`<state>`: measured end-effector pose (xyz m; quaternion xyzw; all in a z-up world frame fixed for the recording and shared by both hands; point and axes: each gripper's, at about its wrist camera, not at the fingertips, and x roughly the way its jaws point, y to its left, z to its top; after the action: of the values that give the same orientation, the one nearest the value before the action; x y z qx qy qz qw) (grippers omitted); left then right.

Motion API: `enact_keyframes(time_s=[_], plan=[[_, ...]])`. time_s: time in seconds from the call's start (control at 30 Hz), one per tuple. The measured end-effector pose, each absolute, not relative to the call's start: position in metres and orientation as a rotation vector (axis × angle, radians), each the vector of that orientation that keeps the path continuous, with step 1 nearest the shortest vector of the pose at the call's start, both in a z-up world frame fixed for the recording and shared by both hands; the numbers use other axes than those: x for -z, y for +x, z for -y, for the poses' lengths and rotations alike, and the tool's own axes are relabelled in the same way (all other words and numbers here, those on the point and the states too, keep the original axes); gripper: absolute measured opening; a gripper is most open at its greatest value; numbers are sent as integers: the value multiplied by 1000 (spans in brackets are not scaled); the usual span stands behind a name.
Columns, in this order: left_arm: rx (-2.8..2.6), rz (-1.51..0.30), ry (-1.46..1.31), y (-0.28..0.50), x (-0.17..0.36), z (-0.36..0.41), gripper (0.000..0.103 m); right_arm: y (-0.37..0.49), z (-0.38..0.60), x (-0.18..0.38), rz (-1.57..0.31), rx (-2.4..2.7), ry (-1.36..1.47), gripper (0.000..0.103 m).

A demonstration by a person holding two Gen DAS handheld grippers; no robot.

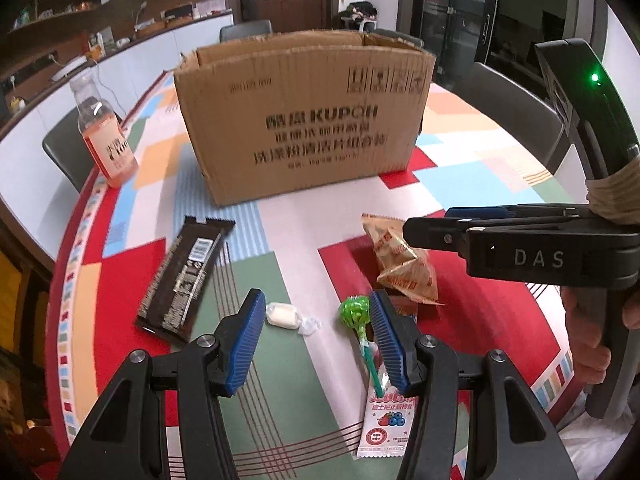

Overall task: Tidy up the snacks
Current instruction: 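Move both grippers back toward the remaining snacks on the table, then grasp the green lollipop with the left gripper while the right gripper grasps the gold biscuit packet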

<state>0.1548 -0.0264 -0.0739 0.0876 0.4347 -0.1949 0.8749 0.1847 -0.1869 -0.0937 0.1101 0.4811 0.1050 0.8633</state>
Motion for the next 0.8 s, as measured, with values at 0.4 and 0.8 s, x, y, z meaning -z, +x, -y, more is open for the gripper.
enact_keyframes(time_s=[0.4,0.8], plan=[[469,-981,140,166,98,37,53,193,189,119,-1084,-232,300,53],[496,-1008,99,182,118,43,39,199,190,131,-1109,-256,334,53]])
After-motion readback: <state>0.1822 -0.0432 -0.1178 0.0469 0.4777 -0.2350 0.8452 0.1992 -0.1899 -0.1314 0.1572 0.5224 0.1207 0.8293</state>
